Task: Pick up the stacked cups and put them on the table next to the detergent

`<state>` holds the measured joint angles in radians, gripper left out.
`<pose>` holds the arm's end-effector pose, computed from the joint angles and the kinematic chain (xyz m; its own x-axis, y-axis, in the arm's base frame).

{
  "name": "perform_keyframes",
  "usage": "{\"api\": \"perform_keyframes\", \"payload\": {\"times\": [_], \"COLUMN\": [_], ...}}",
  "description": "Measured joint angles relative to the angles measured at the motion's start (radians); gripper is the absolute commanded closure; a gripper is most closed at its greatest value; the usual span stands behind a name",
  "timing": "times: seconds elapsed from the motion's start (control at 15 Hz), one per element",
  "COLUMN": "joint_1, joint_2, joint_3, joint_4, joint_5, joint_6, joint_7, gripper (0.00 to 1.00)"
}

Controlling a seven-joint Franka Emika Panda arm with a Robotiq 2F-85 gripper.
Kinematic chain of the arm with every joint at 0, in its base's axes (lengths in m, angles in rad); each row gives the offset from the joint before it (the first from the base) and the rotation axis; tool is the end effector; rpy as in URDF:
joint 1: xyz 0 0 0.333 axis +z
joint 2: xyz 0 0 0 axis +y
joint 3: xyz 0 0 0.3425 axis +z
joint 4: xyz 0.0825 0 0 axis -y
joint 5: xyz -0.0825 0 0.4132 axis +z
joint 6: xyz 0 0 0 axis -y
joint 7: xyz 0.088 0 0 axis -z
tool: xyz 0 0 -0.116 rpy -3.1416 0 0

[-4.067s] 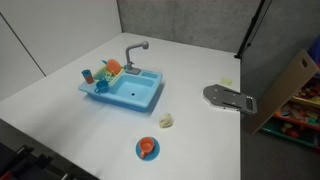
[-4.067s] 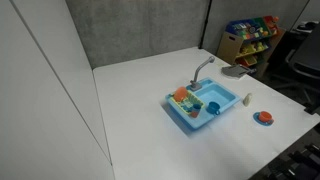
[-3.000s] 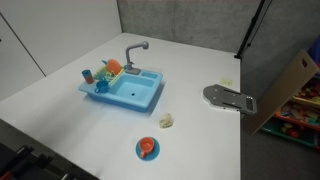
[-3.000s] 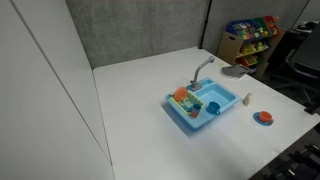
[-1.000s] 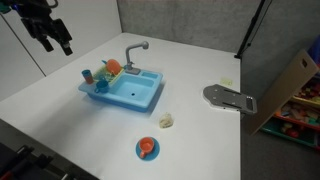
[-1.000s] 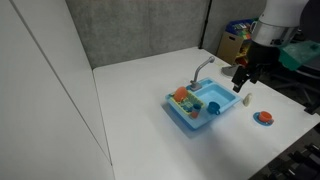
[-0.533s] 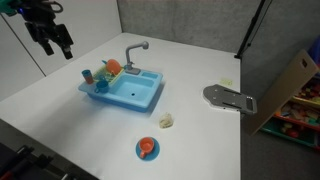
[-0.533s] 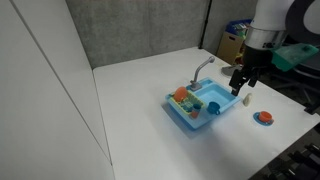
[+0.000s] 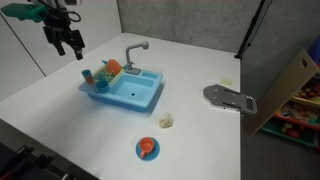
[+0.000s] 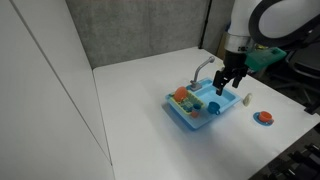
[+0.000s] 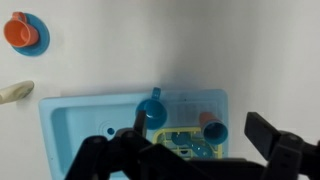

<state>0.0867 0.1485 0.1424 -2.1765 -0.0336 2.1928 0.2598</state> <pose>0.5476 0.1258 0.3110 0.9921 -0.0117 -0.1249 -0.0072 -0.9993 0.0368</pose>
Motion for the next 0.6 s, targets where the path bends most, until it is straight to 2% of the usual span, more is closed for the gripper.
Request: {"api": "perform_keyframes", "payload": {"times": [0.6], "joint_1": [0.038], "joint_2": [0.132], "joint_3": [-0.02], "joint_4": [0.029], "joint_5": [-0.014], "joint_6": [0.208], "joint_7": [-0.007], "gripper": [0.0]}}
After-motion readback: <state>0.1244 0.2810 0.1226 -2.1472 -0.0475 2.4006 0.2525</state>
